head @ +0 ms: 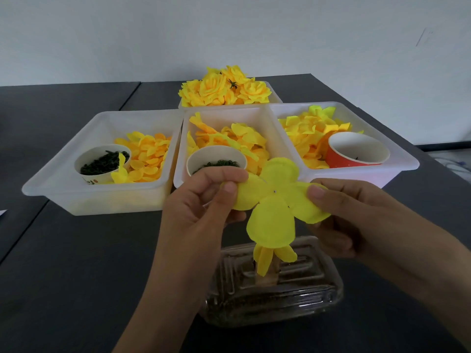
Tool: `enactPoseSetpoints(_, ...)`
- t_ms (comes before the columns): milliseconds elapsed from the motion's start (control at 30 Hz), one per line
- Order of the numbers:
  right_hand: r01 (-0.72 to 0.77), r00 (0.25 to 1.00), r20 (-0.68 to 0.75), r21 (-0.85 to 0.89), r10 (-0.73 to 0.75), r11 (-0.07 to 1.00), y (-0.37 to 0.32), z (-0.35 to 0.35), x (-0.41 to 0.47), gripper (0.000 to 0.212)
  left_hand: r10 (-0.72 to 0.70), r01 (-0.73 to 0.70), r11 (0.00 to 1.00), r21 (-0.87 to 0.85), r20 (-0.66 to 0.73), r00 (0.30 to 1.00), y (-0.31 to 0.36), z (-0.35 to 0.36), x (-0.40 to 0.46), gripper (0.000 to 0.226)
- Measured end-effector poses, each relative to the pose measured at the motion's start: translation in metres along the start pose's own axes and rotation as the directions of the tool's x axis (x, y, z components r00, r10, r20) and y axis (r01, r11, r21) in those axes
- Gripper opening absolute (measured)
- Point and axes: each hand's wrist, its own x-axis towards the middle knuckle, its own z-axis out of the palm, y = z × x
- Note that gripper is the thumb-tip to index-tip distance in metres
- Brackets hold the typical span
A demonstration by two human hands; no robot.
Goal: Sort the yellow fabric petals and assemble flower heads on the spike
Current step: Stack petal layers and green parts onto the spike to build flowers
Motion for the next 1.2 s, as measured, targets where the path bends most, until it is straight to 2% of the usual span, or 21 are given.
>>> enactPoseSetpoints(267, -0.06, 0.998, -0.007, -0.098, 0.059, 0.993, 0.019, -0.007, 0.003, 0.031, -0.106, 0.105, 0.985, 0.136, -0.001, 0.994, -0.01, -0.008, 0.001, 0.017)
enactPoseSetpoints(433, -0.232, 0.971, 0.037, -0.096, 0.237, 0.968, 0.038, -0.014, 0.003, 0.032, -0.19, 0.166, 0.932, 0.322, 0.043, 0.981, -0.024, -0.011, -0.005, 0.031)
enactPoseSetpoints(567, -0.278, 0.953, 0.085, -0.133, 0.291, 0.951, 0.041, -0.017, 0.003, 0.033, -0.193, 0.157, 0.895, 0.417, 0.043, 0.98, -0.033, -0.012, -0.007, 0.034)
enactPoseSetpoints(633, -0.295, 0.941, 0.107, -0.197, 0.32, 0.935, 0.036, -0.018, 0.006, 0.032, -0.203, 0.157, 0.883, 0.442, 0.057, 0.978, -0.034, -0.014, -0.005, 0.035)
enactPoseSetpoints(700, -0.265, 0.959, 0.011, -0.321, 0.283, 0.909, 0.024, -0.024, 0.017, 0.033, -0.217, 0.168, 0.887, 0.429, 0.069, 0.974, -0.032, -0.017, -0.002, 0.034)
enactPoseSetpoints(733, -0.2, 0.98, -0.093, -0.426, 0.178, 0.882, 0.017, -0.031, 0.026, 0.038, -0.231, 0.183, 0.895, 0.406, 0.072, 0.97, -0.03, -0.019, -0.001, 0.033)
enactPoseSetpoints(767, -0.117, 0.98, -0.197, -0.552, 0.007, 0.825, 0.011, -0.038, 0.037, 0.041, -0.244, 0.198, 0.904, 0.378, 0.077, 0.967, -0.028, -0.02, 0.001, 0.031)
enactPoseSetpoints(800, -0.034, 0.947, -0.257, -0.673, -0.191, 0.738, 0.005, -0.045, 0.053, 0.04, -0.251, 0.209, 0.912, 0.354, 0.079, 0.965, -0.027, -0.021, 0.002, 0.029)
enactPoseSetpoints(833, 0.027, 0.9, -0.258, -0.771, -0.351, 0.636, 0.001, -0.049, 0.07, 0.034, -0.253, 0.216, 0.92, 0.327, 0.075, 0.964, -0.025, -0.021, 0.003, 0.023)
enactPoseSetpoints(867, 0.072, 0.873, -0.206, -0.841, -0.441, 0.536, 0.0, -0.05, 0.09, 0.028, -0.254, 0.225, 0.927, 0.299, 0.063, 0.965, -0.024, -0.021, 0.004, 0.015)
enactPoseSetpoints(900, 0.111, 0.875, -0.119, -0.894, -0.468, 0.435, 0.0, -0.049, 0.11, 0.023, -0.254, 0.232, 0.933, 0.275, 0.047, 0.966, -0.021, -0.02, 0.004, 0.011)
enactPoseSetpoints(967, 0.124, 0.929, 0.024, -0.96, -0.368, 0.252, 0.008, -0.04, 0.15, 0.03, -0.237, 0.224, 0.941, 0.254, 0.022, 0.971, -0.019, -0.021, 0.006, 0.02)
enactPoseSetpoints(1000, 0.114, 0.952, 0.057, -0.978, -0.302, 0.177, 0.014, -0.037, 0.167, 0.032, -0.221, 0.21, 0.944, 0.255, 0.014, 0.975, -0.017, -0.022, 0.007, 0.023)
enactPoseSetpoints(1067, 0.108, 0.953, 0.084, -0.992, -0.29, 0.068, 0.021, -0.031, 0.192, 0.023, -0.197, 0.191, 0.949, 0.25, -0.002, 0.98, -0.012, -0.024, 0.008, 0.03)
enactPoseSetpoints(1133, 0.087, 0.933, 0.062, -0.995, -0.354, 0.056, 0.018, -0.029, 0.204, 0.013, -0.184, 0.185, 0.95, 0.25, -0.029, 0.983, -0.009, -0.029, 0.008, 0.033)
enactPoseSetpoints(1200, 0.019, 0.891, -0.037, -0.993, -0.453, 0.119, 0.005, -0.033, 0.205, 0.014, -0.174, 0.183, 0.945, 0.27, -0.055, 0.983, -0.007, -0.033, 0.006, 0.023)
